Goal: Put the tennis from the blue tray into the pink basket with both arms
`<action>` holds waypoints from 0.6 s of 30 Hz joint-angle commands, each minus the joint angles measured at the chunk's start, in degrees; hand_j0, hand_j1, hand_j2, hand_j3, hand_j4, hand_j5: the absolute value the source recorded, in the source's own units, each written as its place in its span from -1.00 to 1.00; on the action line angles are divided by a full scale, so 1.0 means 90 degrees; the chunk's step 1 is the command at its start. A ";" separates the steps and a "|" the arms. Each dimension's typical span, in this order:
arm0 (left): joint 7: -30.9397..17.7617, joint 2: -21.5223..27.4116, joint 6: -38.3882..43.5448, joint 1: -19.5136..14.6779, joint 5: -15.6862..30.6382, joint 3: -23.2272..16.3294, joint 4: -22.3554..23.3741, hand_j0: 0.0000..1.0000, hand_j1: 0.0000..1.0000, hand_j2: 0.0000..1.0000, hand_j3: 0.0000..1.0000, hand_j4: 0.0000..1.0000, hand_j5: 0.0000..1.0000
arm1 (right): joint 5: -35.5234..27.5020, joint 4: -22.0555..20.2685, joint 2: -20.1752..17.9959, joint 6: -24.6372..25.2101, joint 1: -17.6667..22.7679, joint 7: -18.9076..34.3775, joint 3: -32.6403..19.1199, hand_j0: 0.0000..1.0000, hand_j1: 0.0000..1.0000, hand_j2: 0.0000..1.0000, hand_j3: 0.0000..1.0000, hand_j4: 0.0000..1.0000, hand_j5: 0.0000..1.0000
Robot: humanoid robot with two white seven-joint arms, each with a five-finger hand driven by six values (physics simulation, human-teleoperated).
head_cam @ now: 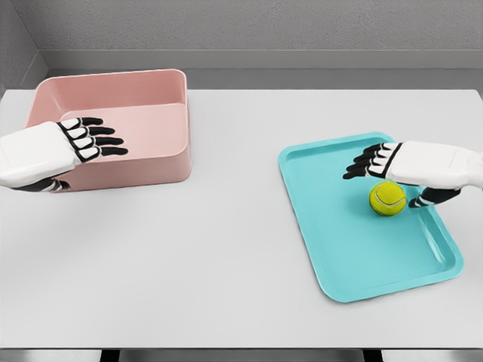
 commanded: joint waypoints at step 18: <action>0.0003 0.0193 0.0004 0.0001 0.0611 -0.0456 0.0365 1.00 1.00 1.00 1.00 1.00 1.00 | 0.0911 0.1030 0.0721 0.0015 0.0000 0.0055 0.0203 0.95 0.95 0.95 0.95 0.95 0.95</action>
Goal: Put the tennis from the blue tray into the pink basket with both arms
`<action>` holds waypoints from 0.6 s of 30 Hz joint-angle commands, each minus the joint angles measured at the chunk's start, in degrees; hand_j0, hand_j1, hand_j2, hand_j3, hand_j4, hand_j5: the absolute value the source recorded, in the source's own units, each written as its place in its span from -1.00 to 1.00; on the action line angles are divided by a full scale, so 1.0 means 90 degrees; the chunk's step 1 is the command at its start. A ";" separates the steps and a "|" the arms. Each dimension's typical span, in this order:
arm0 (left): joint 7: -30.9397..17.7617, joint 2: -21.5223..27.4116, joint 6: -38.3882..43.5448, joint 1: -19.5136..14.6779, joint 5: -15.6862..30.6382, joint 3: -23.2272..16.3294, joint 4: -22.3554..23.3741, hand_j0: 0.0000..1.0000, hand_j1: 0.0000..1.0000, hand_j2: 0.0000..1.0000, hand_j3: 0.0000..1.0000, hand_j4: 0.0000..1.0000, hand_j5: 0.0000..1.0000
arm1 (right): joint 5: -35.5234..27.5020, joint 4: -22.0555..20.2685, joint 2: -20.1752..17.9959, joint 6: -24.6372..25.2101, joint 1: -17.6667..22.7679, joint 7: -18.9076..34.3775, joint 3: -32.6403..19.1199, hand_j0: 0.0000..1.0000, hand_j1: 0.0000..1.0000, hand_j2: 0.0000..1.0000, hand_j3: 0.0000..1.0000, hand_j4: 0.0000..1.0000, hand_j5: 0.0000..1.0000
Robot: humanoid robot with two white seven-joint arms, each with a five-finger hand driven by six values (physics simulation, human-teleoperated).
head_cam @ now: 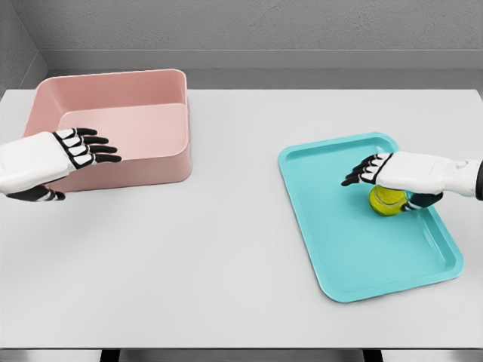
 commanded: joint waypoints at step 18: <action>0.0003 -0.0008 0.0004 -0.0010 0.0037 -0.0050 0.0074 1.00 1.00 1.00 1.00 1.00 1.00 | 0.0136 0.0567 0.0010 0.0017 0.0010 -0.0002 0.0157 0.95 0.95 0.95 0.95 0.95 0.95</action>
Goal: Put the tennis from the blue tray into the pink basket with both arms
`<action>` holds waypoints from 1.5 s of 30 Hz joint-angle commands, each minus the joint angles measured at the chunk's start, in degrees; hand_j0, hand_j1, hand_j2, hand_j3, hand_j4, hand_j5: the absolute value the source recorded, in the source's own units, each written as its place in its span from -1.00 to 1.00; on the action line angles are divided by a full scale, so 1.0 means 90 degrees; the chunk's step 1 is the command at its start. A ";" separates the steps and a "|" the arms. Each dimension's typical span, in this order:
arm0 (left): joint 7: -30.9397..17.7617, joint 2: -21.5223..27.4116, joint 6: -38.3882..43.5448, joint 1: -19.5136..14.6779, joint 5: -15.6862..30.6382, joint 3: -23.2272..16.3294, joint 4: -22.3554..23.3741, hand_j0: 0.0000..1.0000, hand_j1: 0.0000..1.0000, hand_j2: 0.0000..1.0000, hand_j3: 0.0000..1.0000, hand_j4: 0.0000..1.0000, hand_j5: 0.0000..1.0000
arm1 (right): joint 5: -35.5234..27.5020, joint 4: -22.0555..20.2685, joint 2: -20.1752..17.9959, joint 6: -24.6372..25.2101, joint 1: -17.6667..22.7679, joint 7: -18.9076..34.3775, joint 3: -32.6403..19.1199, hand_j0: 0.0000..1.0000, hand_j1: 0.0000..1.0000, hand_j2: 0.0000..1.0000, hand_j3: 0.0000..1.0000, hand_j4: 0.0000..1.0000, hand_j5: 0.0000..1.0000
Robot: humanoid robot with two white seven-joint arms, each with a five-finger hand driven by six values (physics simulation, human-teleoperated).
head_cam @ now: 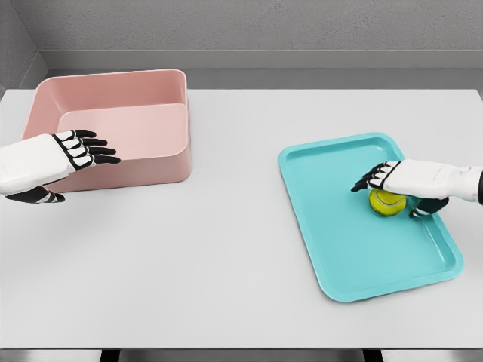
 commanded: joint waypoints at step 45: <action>0.0003 -0.0030 0.0004 0.0000 0.0030 -0.0007 -0.0010 1.00 1.00 1.00 1.00 1.00 1.00 | -0.0095 -0.0864 0.0116 0.0016 -0.0127 -0.0002 -0.0127 -0.13 -0.13 -0.13 -0.13 -0.13 -0.13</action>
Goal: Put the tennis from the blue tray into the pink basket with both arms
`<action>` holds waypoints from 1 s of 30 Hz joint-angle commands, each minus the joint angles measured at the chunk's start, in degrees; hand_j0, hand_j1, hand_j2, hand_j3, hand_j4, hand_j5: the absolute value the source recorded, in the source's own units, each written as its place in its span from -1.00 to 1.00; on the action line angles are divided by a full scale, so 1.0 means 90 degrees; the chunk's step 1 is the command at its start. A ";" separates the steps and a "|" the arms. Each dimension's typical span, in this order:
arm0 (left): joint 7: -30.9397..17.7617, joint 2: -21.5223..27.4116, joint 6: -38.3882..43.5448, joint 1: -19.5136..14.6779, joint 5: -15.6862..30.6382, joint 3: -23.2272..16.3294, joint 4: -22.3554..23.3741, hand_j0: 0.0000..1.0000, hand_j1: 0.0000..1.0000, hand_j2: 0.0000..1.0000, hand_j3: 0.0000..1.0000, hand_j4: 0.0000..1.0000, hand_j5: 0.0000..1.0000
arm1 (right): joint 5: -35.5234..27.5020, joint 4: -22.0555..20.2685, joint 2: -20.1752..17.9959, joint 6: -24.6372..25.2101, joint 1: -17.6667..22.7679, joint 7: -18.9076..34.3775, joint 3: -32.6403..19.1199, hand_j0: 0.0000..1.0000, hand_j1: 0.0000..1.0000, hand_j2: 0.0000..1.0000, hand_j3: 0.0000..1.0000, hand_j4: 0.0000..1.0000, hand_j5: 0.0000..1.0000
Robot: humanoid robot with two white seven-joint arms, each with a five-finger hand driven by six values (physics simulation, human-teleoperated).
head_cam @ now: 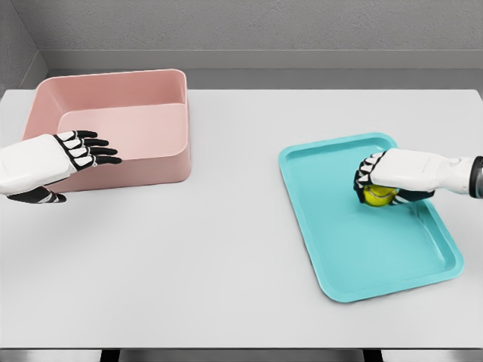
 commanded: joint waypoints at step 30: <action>0.0003 -0.0004 0.0004 0.0020 0.0040 -0.0004 -0.0031 1.00 1.00 1.00 1.00 1.00 1.00 | 0.0153 -0.1142 0.1855 0.0018 -0.0771 -0.0005 0.0836 -0.14 -0.14 -0.14 -0.14 -0.14 -0.14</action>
